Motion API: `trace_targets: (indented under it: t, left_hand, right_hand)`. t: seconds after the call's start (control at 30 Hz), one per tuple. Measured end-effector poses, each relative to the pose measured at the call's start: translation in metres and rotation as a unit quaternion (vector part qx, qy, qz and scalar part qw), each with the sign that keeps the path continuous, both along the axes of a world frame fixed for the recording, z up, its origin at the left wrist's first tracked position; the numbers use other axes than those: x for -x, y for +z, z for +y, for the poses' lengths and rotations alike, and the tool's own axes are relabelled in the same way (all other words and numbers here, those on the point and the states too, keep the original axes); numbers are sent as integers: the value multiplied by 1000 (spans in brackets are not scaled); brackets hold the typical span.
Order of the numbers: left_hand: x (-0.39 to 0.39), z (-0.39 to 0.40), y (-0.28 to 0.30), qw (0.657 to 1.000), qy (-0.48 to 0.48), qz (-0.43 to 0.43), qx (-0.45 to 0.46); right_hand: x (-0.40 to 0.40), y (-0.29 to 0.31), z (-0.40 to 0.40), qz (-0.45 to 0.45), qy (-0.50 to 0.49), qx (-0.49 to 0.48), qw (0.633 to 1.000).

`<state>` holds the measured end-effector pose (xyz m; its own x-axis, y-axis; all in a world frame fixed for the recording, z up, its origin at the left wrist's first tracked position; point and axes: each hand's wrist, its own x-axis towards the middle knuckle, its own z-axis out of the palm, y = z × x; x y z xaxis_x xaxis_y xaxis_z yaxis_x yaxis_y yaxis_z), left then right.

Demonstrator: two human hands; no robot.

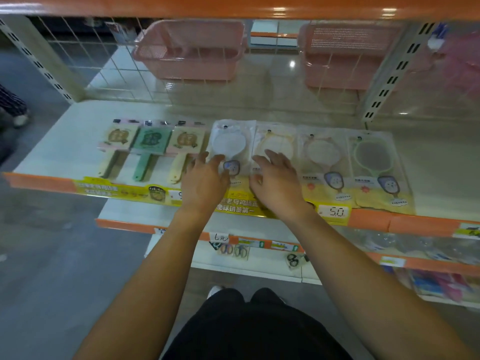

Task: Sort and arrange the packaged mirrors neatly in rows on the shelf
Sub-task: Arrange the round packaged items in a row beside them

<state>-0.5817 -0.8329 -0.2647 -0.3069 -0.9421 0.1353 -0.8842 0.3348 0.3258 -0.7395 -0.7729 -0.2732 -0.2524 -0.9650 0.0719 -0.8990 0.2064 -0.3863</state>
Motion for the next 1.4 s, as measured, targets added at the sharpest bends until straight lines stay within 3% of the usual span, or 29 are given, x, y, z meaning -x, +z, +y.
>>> trace_targets:
  t: [0.37,0.63,0.77,0.93,1.1,1.27,1.4]
  left_hand:
    - [-18,-37,-13,992,-116,22,-43]
    - [-21,-37,-16,989,-125,17,-74]
    - [-15,-38,-8,992,-119,7,-32]
    - [-1,-33,-3,980,-195,-19,-31]
    - [-11,-36,-1,986,-161,11,-30]
    - [-42,-50,10,997,-79,21,18]
    - [-73,-63,8,998,-38,46,3]
  right_hand:
    - [-42,-3,-38,24,-62,-84,994]
    - [-50,1,-29,21,-63,-79,995]
    - [-39,5,-27,46,-87,-52,994]
    - [-23,-1,-22,78,-95,-74,990]
    - [-31,9,-33,43,-103,-58,992]
    - [-59,21,-53,-1,-50,23,998]
    - [-92,19,-67,-46,-21,46,998]
